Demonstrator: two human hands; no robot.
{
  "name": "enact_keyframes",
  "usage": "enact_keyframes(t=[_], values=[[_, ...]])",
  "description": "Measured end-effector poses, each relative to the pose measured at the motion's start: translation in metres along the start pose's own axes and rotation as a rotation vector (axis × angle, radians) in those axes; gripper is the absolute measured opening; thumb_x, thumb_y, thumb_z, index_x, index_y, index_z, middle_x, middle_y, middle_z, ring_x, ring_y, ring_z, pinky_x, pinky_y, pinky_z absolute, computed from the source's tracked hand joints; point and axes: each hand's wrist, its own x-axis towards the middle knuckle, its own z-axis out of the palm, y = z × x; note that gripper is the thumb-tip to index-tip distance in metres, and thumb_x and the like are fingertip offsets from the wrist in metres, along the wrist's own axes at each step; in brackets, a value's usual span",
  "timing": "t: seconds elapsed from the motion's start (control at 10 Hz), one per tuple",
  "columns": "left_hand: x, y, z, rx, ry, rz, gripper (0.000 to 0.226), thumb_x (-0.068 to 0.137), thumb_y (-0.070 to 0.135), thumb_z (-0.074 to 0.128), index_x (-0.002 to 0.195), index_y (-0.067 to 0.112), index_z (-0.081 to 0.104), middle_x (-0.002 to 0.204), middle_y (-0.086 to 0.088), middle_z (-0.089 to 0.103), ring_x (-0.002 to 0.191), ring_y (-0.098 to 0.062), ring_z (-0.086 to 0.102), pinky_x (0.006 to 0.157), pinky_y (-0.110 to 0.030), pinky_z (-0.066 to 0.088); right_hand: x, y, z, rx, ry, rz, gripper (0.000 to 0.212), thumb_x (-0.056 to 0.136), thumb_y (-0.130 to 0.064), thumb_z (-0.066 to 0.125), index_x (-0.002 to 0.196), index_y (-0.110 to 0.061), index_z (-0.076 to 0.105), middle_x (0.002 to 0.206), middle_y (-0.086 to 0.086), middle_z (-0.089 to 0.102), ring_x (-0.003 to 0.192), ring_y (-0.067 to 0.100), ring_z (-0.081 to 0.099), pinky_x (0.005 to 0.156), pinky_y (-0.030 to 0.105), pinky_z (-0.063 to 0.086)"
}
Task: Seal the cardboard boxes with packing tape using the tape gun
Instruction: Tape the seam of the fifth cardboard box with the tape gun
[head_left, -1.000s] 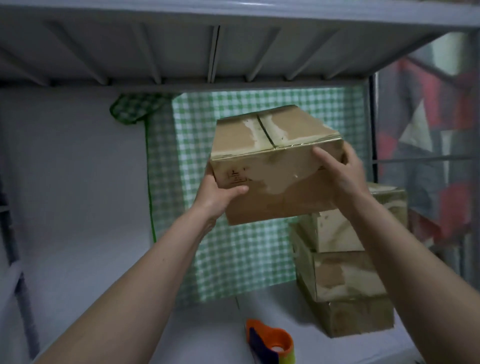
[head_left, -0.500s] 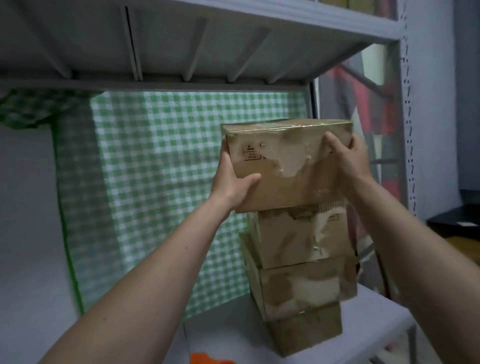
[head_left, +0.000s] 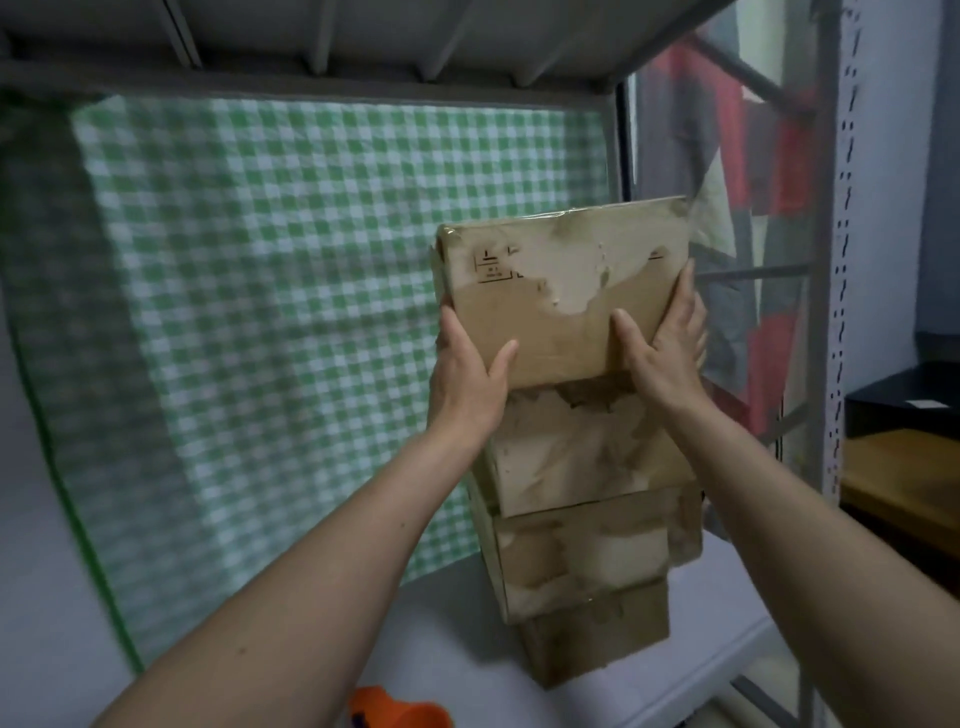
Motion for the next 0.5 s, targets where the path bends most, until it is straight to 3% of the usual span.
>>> enact_keyframes(t=[0.2,0.3,0.4,0.5], values=[[0.014,-0.006,0.005,0.124,-0.026,-0.063,0.080,0.098,0.036,0.048,0.152,0.012,-0.008,0.154,-0.011,0.027,0.133,-0.026,0.040,0.100,-0.033,0.040,0.004,0.011,0.019,-0.119,-0.061,0.036,0.086,0.090,-0.042,0.057,0.152,-0.033,-0.002,0.157,0.011,0.000,0.144,0.034,0.007,0.117,0.051,0.012],[0.013,-0.012,0.007,0.161,-0.017,-0.037,0.075,0.099,0.030,0.048,0.152,0.011,-0.002,0.149,-0.011,0.034,0.126,-0.026,0.046,0.092,-0.030,0.043,0.002,0.011,0.022,-0.125,-0.050,0.025,0.083,0.091,-0.040,0.057,0.151,-0.035,-0.001,0.157,0.014,0.000,0.144,0.035,0.007,0.117,0.051,0.012],[0.010,-0.020,0.006,0.159,-0.052,-0.024,0.070,0.099,0.030,0.047,0.151,0.012,0.005,0.145,-0.011,0.038,0.123,-0.026,0.048,0.096,-0.036,0.047,-0.007,0.009,0.022,-0.240,-0.010,0.011,0.075,0.093,-0.037,0.054,0.152,-0.032,0.008,0.157,0.016,0.002,0.144,0.034,0.005,0.117,0.051,0.012],[0.002,-0.031,-0.005,0.198,-0.074,0.021,0.062,0.100,0.036,0.042,0.151,0.014,0.015,0.146,-0.008,0.040,0.128,-0.024,0.046,0.101,-0.041,0.044,-0.031,-0.001,0.034,-0.366,0.131,-0.272,0.049,0.090,-0.021,0.055,0.137,-0.013,0.043,0.149,0.019,0.026,0.138,0.035,0.020,0.114,0.050,0.022]])
